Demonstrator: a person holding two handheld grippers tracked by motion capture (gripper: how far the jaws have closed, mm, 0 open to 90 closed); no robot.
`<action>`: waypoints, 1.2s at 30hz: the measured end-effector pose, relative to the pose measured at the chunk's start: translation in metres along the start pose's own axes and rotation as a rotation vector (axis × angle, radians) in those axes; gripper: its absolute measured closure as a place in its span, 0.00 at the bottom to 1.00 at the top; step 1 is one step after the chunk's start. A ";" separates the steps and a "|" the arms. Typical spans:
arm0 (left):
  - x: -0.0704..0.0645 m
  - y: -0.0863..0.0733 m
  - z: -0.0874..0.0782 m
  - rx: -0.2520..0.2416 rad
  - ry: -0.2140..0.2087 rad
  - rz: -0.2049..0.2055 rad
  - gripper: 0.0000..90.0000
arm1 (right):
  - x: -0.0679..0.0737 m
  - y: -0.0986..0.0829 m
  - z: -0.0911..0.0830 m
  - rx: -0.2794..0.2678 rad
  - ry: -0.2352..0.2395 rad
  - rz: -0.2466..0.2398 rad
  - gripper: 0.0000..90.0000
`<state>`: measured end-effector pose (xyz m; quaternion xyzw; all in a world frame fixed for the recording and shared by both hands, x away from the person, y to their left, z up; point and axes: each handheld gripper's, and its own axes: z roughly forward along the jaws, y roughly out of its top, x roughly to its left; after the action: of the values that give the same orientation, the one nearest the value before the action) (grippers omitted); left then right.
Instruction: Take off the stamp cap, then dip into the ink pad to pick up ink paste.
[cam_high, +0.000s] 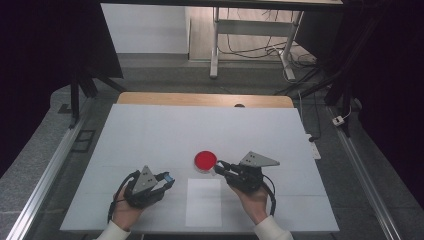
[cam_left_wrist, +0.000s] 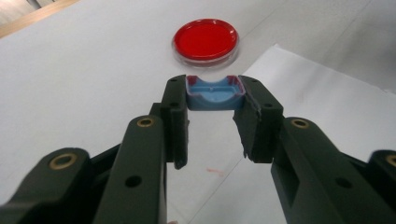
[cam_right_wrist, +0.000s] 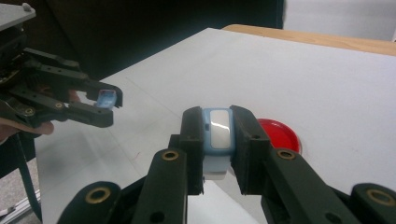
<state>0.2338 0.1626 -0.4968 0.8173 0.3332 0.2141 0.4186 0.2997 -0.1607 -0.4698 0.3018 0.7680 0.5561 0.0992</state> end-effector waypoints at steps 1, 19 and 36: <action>0.001 -0.001 -0.002 -0.001 0.002 -0.006 0.73 | 0.000 0.000 0.000 -0.001 -0.002 -0.001 0.84; 0.016 -0.023 -0.025 -0.010 0.032 -0.076 0.73 | -0.007 0.003 -0.006 -0.012 -0.028 -0.004 0.83; 0.019 -0.025 -0.022 0.000 0.025 -0.086 0.73 | -0.008 0.009 -0.002 -0.001 -0.053 -0.039 0.83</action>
<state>0.2235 0.1988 -0.5036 0.7995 0.3734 0.2061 0.4231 0.3078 -0.1651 -0.4622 0.3013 0.7706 0.5463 0.1304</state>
